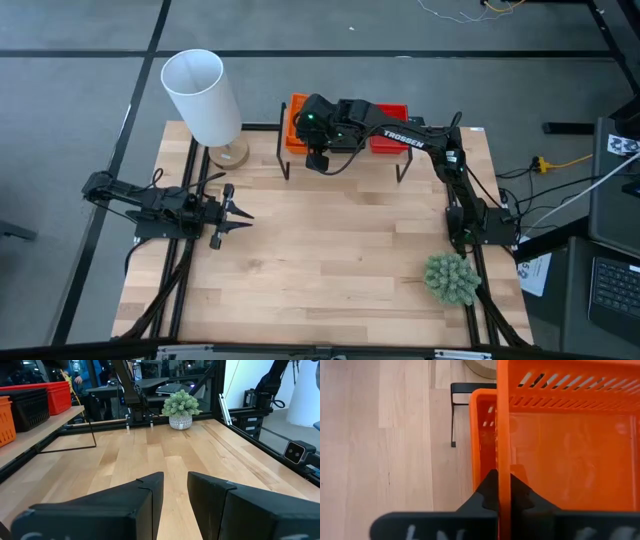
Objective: Stack baskets on shelf by color
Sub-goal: Stack the orange basket on the orange basket on the top shelf, then return to Home Position
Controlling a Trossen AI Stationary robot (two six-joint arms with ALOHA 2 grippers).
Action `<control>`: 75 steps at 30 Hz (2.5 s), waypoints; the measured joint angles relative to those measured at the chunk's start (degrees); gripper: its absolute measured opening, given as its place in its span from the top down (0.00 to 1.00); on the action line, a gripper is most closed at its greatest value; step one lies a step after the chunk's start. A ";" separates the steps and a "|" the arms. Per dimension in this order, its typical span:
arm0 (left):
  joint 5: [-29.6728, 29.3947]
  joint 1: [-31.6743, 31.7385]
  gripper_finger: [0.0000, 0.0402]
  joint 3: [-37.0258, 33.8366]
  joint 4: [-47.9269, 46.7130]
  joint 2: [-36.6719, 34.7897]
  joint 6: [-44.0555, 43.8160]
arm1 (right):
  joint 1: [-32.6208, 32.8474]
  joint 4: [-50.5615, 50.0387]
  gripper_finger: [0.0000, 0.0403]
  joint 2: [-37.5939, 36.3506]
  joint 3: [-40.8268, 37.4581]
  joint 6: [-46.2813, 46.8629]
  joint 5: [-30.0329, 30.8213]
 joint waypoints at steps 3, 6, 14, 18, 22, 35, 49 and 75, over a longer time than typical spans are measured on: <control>-0.02 0.00 0.80 0.00 0.00 0.00 0.00 | 0.00 0.04 0.99 -0.02 0.00 -0.10 0.03; -0.02 0.00 0.80 0.00 0.00 0.00 0.00 | 0.00 0.03 0.95 -0.02 0.00 -0.89 0.03; -0.01 0.00 0.80 0.00 0.00 0.00 0.00 | 0.00 0.12 0.80 -0.10 0.00 -1.39 0.21; -0.01 0.00 0.80 0.00 -0.01 0.00 0.00 | 0.12 -0.12 0.77 -0.24 0.23 -1.27 0.21; -0.02 0.00 0.80 0.00 0.00 0.00 0.00 | 0.52 -0.74 0.76 -0.26 2.74 -1.22 0.16; -0.02 0.00 0.80 0.00 -0.01 0.01 0.00 | 3.35 -7.42 0.76 -2.21 5.11 0.22 0.00; 0.00 0.00 0.80 0.00 -0.02 0.00 0.00 | 4.63 -15.45 0.76 -3.60 5.16 3.29 -0.12; 0.00 0.00 0.80 0.00 -0.01 0.01 0.01 | 14.46 -5.34 0.76 -14.28 -33.29 4.94 -9.46</control>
